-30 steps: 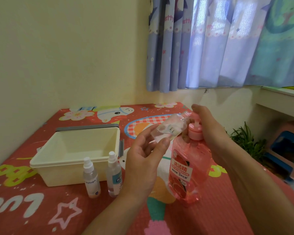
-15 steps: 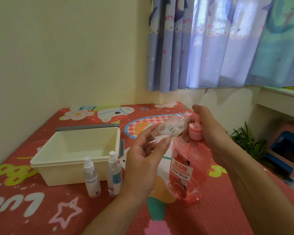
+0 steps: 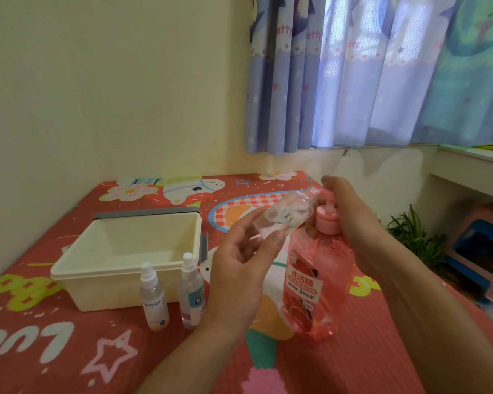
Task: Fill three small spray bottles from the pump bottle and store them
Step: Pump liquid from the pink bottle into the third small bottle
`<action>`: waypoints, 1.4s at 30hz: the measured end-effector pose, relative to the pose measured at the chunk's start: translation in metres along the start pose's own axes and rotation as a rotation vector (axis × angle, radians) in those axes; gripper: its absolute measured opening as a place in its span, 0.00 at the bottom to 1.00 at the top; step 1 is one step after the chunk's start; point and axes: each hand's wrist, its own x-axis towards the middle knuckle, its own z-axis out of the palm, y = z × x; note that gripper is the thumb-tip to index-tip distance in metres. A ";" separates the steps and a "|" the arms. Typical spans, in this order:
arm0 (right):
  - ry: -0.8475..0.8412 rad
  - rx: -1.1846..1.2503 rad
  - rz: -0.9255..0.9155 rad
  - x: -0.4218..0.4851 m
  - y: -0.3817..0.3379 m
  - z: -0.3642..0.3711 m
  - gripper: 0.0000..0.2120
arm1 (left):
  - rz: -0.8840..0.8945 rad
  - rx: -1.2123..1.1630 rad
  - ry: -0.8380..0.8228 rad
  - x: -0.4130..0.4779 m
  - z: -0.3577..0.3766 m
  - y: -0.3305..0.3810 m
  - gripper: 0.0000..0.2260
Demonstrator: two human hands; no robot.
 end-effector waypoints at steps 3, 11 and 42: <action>-0.004 -0.015 -0.001 0.000 0.000 0.001 0.26 | -0.015 0.003 0.009 0.000 -0.001 0.000 0.19; -0.017 -0.014 -0.004 0.001 0.001 -0.001 0.28 | -0.003 -0.006 0.002 0.001 0.000 -0.001 0.19; -0.007 -0.009 0.008 -0.001 -0.001 0.000 0.26 | -0.006 -0.008 0.007 -0.001 0.000 0.000 0.22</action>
